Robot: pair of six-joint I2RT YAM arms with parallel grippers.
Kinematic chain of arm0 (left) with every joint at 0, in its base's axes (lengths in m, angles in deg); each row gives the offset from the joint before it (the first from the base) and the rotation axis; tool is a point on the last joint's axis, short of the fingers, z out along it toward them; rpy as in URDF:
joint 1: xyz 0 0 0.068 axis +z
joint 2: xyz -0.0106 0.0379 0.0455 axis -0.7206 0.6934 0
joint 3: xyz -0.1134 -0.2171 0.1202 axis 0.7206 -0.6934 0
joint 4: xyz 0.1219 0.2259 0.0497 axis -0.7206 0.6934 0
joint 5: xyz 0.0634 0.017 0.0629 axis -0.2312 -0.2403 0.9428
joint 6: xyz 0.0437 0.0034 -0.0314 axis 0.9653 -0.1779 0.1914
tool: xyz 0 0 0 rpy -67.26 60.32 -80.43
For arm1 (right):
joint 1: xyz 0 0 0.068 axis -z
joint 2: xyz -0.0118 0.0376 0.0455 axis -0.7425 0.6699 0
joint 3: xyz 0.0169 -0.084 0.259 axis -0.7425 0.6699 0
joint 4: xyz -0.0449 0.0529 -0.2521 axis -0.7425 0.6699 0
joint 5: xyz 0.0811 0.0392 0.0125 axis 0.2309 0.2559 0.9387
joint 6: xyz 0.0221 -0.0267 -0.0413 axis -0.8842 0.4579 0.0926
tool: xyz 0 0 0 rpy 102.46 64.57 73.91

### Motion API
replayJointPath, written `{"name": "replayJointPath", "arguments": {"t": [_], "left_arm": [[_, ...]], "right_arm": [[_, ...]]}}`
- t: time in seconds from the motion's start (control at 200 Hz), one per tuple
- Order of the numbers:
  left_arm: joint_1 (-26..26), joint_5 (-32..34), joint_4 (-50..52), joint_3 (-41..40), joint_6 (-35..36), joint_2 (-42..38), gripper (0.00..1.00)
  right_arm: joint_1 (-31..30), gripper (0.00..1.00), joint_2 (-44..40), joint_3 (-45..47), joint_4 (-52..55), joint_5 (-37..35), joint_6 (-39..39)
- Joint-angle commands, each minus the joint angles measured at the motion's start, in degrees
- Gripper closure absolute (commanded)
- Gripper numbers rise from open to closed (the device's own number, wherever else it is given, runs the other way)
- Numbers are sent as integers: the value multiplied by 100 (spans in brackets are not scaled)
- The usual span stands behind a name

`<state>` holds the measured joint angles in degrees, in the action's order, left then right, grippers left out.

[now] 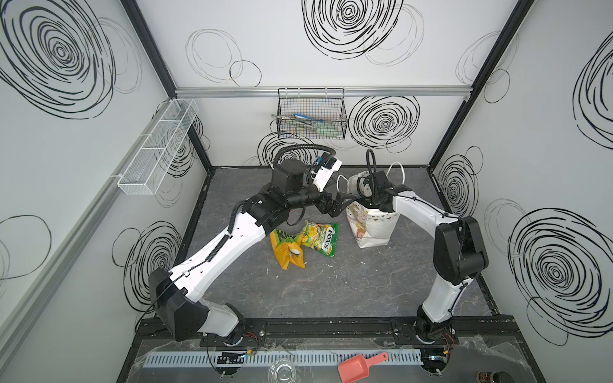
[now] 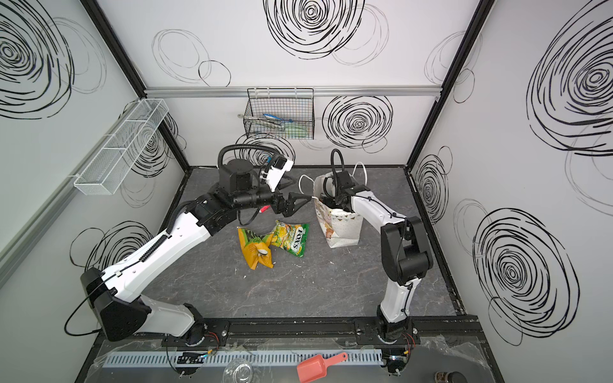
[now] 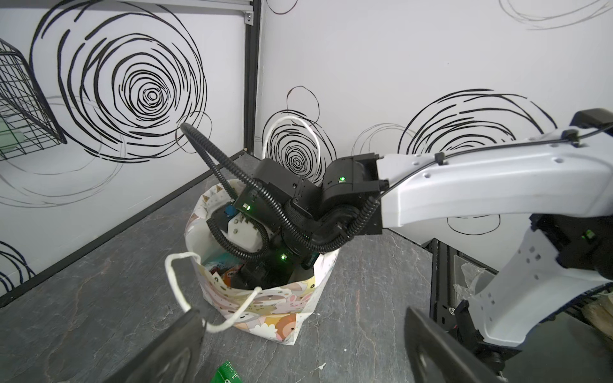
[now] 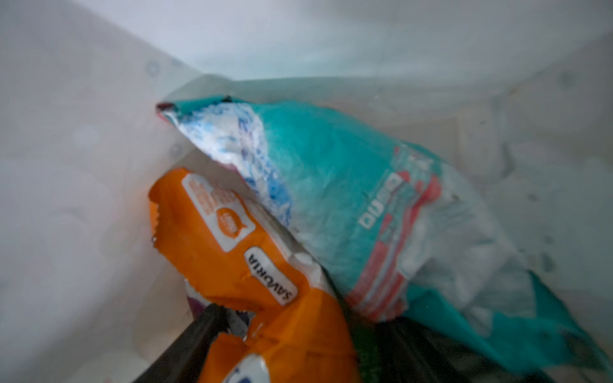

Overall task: Take the snacks out of the paper bag
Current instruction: Pick up the snack from the paper bag.

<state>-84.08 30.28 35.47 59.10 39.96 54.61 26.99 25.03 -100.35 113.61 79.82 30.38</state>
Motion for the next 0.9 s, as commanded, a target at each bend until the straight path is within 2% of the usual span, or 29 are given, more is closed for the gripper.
{"name": "replayJointPath", "arguments": {"t": [0.0,0.185,0.435,0.605,0.891], "left_arm": [[-52,113,-97,15,179,-8,4],[-70,181,-86,7,212,5,4],[-81,184,-75,6,234,-20,4],[-86,175,-86,4,225,-12,4],[-139,218,-77,-3,251,9,4]], "right_arm": [[7,33,111,280,369,-155,-106],[-5,65,-91,19,350,-145,-132],[-11,90,-513,-335,355,-210,-199],[-12,97,-824,-537,385,-262,-201],[-12,100,-1053,-833,425,-251,-123]]}}
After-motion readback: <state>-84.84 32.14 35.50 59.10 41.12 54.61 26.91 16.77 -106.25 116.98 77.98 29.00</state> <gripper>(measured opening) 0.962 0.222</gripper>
